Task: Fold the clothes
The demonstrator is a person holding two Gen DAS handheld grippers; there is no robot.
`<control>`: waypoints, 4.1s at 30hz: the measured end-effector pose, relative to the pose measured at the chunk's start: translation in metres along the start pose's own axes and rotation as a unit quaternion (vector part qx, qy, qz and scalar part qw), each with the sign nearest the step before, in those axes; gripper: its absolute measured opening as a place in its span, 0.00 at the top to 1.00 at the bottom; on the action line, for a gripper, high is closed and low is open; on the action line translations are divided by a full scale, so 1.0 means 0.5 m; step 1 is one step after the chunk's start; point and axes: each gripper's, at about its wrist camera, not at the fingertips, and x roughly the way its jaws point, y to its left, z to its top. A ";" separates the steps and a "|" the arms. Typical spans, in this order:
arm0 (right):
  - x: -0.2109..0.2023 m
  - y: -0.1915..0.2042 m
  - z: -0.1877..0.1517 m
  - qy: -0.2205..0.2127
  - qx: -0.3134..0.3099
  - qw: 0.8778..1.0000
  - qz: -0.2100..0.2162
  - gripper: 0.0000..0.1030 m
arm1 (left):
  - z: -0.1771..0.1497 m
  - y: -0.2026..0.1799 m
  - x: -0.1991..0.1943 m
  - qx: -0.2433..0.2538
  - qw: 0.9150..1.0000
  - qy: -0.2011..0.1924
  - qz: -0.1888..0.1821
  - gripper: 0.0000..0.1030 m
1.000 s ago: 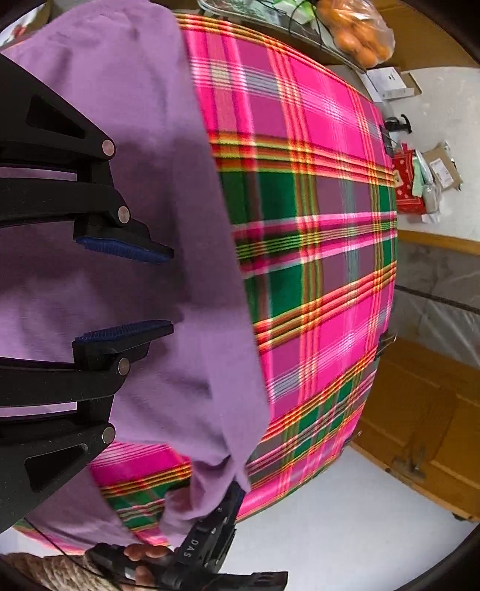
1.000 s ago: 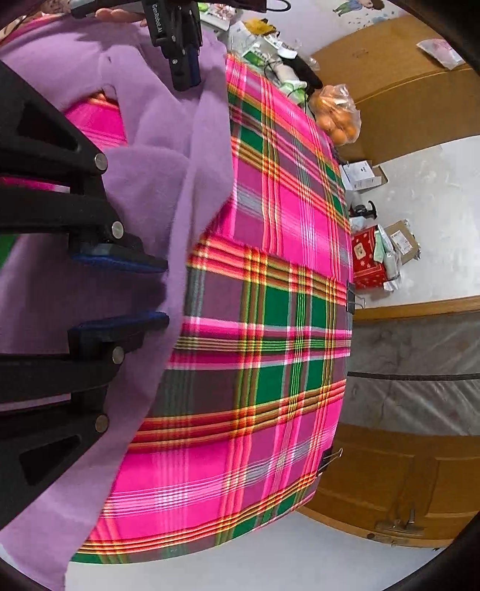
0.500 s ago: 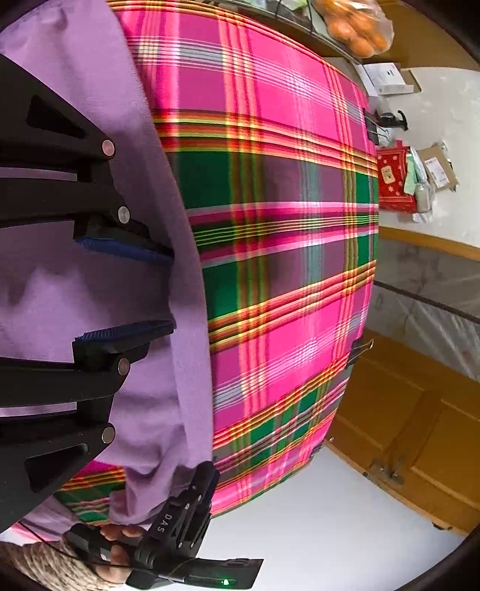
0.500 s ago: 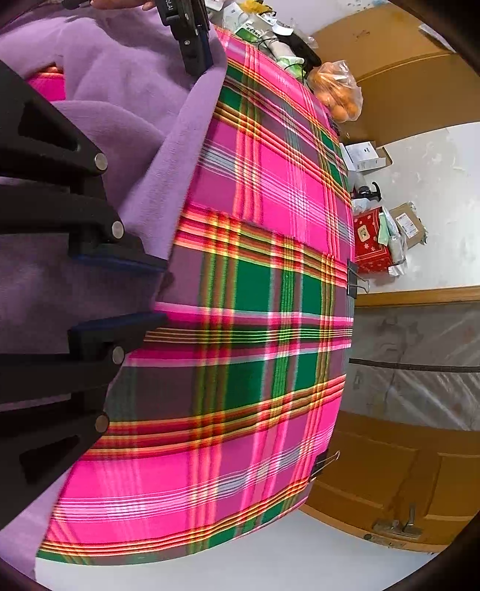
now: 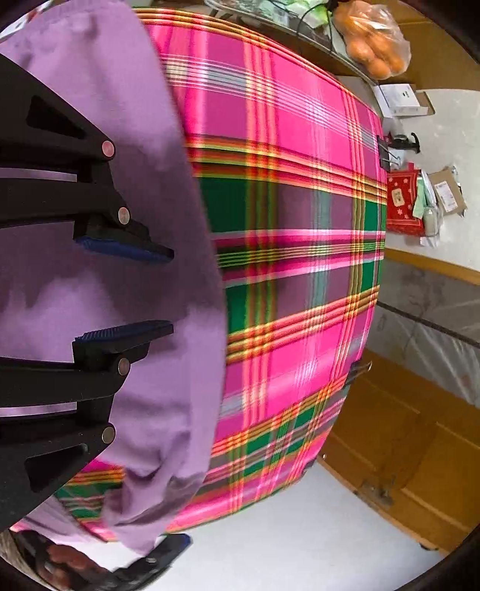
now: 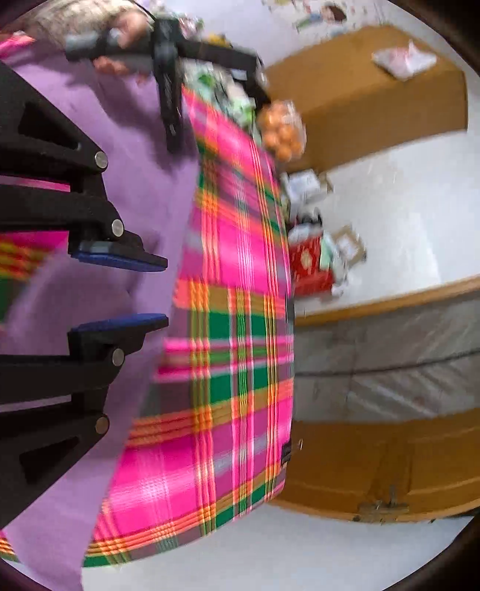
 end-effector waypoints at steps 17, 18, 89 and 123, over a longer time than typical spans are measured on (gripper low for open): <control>0.116 0.210 -0.116 0.132 -0.095 0.977 0.136 0.77 | -0.054 -0.008 -0.020 0.009 1.000 0.009 0.008 0.68; 0.120 0.209 -0.114 0.133 -0.091 0.976 0.144 0.75 | -0.052 -0.004 -0.014 0.006 1.000 0.012 0.009 0.68; -0.114 -0.272 -0.247 0.016 0.207 0.970 -0.129 0.51 | -0.251 -0.250 -0.062 0.304 0.934 -0.047 0.184 0.68; -0.099 -0.178 -0.258 0.037 0.007 0.993 -0.111 0.53 | -0.209 -0.180 -0.087 0.193 0.974 -0.061 0.103 0.86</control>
